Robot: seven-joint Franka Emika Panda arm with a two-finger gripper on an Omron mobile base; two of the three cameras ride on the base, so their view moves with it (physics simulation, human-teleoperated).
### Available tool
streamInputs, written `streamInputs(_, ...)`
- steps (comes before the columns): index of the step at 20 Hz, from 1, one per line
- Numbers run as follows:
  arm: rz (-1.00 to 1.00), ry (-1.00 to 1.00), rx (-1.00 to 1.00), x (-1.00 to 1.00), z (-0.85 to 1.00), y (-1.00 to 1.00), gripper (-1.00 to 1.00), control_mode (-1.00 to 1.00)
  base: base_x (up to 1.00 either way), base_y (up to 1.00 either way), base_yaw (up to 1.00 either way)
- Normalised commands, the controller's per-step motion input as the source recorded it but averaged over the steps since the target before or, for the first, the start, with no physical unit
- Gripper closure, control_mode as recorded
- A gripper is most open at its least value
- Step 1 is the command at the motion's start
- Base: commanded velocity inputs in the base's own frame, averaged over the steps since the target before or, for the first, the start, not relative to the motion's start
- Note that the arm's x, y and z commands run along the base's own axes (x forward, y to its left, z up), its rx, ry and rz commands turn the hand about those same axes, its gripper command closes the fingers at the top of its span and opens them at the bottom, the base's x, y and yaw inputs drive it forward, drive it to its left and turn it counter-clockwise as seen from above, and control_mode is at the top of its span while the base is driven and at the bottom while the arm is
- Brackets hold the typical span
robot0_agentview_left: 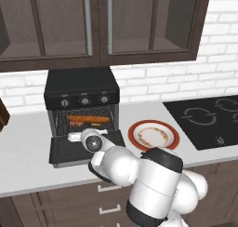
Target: Pick up the kebab skewer and baguette bread, and place them inside the toaster oven. Close the toaster oven door and start by setting the timer.
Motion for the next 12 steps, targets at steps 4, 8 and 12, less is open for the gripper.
streamInputs(4, 0.0, 0.0, 0.0, 0.22, 0.0, 0.04, -1.0, -1.0, 0.0, 0.0, 0.0)
streamInputs(8, 0.0, 0.0, 0.0, 0.23, 0.0, 0.03, -1.0, -1.0, 0.0, 0.0, 0.0)
streamInputs(12, 0.0, 0.0, 0.0, 0.3, 0.0, 0.05, -1.0, -1.0, 0.0, 0.0, 0.0)
